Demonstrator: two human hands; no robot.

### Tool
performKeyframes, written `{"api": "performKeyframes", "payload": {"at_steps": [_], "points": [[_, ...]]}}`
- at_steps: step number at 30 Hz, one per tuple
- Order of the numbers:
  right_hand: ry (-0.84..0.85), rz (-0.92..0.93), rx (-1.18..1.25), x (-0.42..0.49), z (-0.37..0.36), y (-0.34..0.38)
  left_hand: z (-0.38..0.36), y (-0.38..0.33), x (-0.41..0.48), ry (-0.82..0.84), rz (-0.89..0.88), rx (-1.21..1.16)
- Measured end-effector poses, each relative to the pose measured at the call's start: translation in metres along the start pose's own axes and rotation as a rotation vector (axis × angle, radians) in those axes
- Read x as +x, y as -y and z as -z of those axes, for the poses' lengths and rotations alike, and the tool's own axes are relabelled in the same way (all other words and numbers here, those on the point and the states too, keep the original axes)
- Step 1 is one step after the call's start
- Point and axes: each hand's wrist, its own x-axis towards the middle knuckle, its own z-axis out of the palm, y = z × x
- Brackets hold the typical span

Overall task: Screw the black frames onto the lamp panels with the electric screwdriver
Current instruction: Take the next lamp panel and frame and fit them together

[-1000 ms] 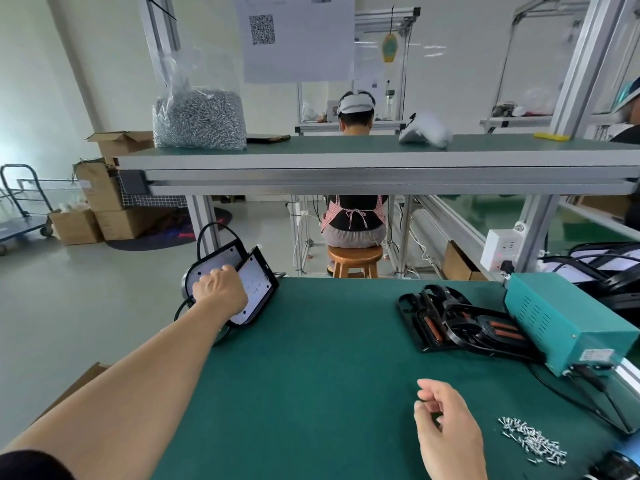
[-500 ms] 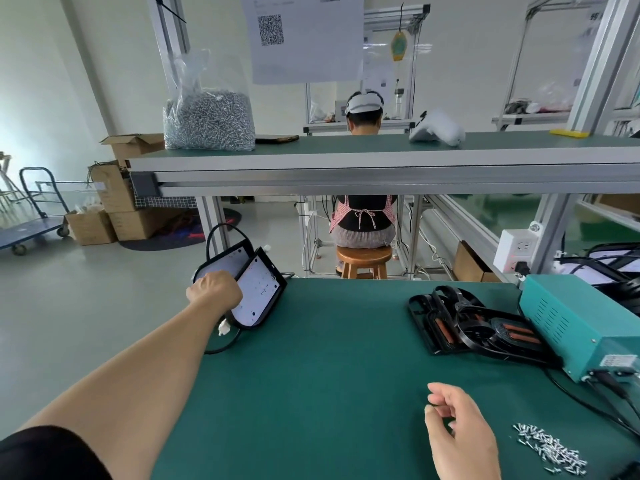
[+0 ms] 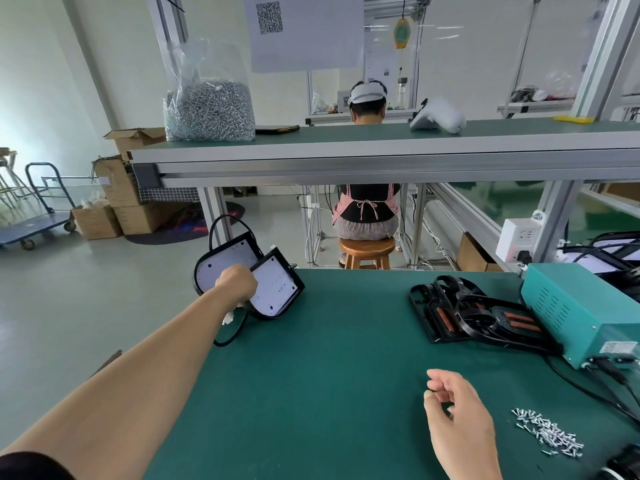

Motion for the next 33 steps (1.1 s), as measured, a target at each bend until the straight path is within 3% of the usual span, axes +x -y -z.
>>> {"api": "performKeyframes", "payload": {"at_steps": [16, 24, 28, 33], "points": [[0.007, -0.004, 0.037, 0.004, 0.000, -0.007, -0.041, -0.018, -0.108, 0.281, -0.082, -0.670], [-0.181, -0.058, 0.126, 0.008, 0.004, -0.005, -0.103, -0.020, -0.196, 0.466, -0.040, -0.887], [-0.191, -0.166, 0.188, 0.015, 0.008, -0.004, -0.127, -0.018, -0.223, 0.447, -0.003, -0.860], [-0.269, -0.467, 0.480, 0.059, 0.024, 0.006, -0.132, -0.021, -0.245, 0.361, -0.036, -0.814]]}}
